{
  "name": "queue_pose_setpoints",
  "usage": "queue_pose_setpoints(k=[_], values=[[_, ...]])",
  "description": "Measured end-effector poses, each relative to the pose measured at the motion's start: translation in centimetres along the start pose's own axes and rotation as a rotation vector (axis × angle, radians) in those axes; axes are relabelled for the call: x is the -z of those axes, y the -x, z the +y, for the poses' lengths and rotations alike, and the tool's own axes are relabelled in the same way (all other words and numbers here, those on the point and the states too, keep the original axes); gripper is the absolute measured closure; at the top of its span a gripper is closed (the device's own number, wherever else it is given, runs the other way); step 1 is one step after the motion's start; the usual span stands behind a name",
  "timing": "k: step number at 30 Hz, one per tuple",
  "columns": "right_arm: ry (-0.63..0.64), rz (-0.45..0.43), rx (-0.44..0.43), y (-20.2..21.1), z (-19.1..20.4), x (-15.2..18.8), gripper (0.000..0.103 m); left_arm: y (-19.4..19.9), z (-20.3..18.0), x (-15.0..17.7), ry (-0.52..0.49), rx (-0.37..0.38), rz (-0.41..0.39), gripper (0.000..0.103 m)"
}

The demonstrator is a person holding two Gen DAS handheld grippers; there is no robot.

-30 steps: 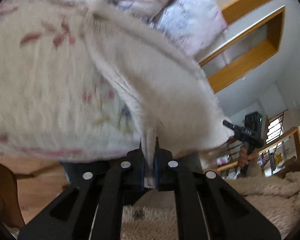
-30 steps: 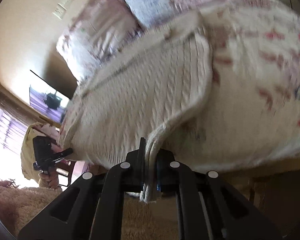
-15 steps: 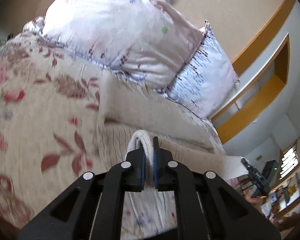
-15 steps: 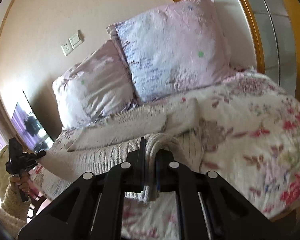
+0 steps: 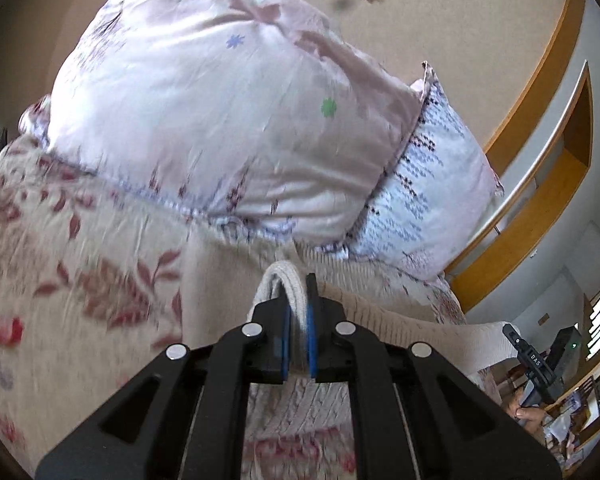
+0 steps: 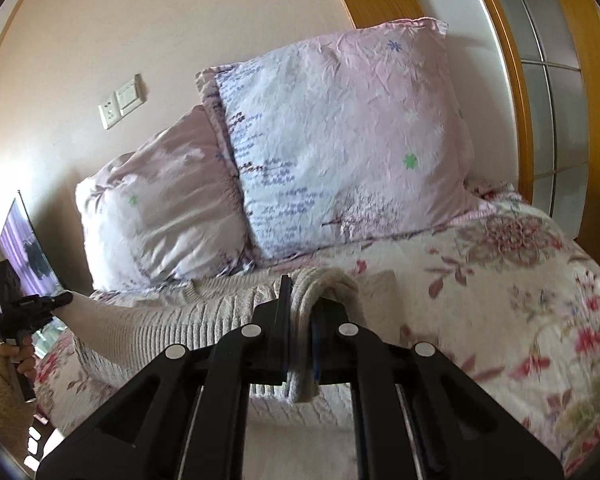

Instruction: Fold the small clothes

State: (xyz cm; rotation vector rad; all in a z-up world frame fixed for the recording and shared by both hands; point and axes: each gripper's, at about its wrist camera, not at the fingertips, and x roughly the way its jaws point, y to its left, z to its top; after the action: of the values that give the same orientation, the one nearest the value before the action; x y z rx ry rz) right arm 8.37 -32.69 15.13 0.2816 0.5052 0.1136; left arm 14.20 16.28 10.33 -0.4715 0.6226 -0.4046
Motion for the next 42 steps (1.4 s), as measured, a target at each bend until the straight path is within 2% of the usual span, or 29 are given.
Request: queue_pose_setpoints(k=[6, 8, 13, 18, 19, 21, 22, 23, 25, 28, 30, 35, 42], values=[[-0.037, 0.007, 0.027, -4.2, -0.8, -0.9, 0.095, -3.9, 0.8, -2.9, 0.022, -0.011, -0.011, 0.097], [-0.06, 0.041, 0.047, -6.5, -1.5, -0.5, 0.095, -6.3, 1.8, -3.2, 0.048, -0.032, 0.008, 0.097], [-0.166, 0.208, 0.088, -12.1, -3.8, 1.4, 0.095, -11.3, 4.9, -1.8, 0.142, -0.078, 0.113, 0.097], [-0.298, 0.3, 0.073, -14.5, -5.8, 2.4, 0.095, -13.2, 7.2, -1.0, 0.243, -0.062, 0.167, 0.096], [-0.353, 0.318, 0.057, -15.0, -6.4, 2.3, 0.092, -13.5, 7.4, -1.1, 0.26, -0.054, 0.174, 0.095], [-0.44, 0.343, 0.027, -15.8, -7.3, 2.1, 0.078, -14.1, 7.8, -1.5, 0.292, -0.053, 0.186, 0.093], [-0.495, 0.343, -0.004, -16.4, -7.9, 1.9, 0.065, -14.5, 8.1, -1.7, 0.318, -0.049, 0.188, 0.089], [-0.528, 0.335, -0.022, -16.8, -8.2, 1.6, 0.058, -14.7, 8.1, -1.8, 0.332, -0.043, 0.187, 0.083], [-0.56, 0.314, -0.04, -17.6, -8.4, 0.8, 0.054, -15.2, 8.2, -2.3, 0.366, -0.034, 0.166, 0.076], [-0.553, 0.277, -0.037, -17.8, -8.0, -0.2, 0.052, -15.1, 8.4, -2.9, 0.402, -0.034, 0.131, 0.063], [-0.537, 0.263, -0.035, -17.2, -7.9, -0.6, 0.052, -14.6, 8.5, -2.9, 0.411, -0.015, 0.13, 0.062], [-0.353, 0.245, 0.065, -13.4, -6.6, -0.3, 0.052, -12.0, 7.6, -2.3, 0.297, -0.052, 0.143, 0.062], [-0.222, 0.306, 0.133, -9.9, -6.4, 2.3, 0.06, -8.8, 6.0, 0.0, 0.108, -0.123, 0.178, 0.062]])
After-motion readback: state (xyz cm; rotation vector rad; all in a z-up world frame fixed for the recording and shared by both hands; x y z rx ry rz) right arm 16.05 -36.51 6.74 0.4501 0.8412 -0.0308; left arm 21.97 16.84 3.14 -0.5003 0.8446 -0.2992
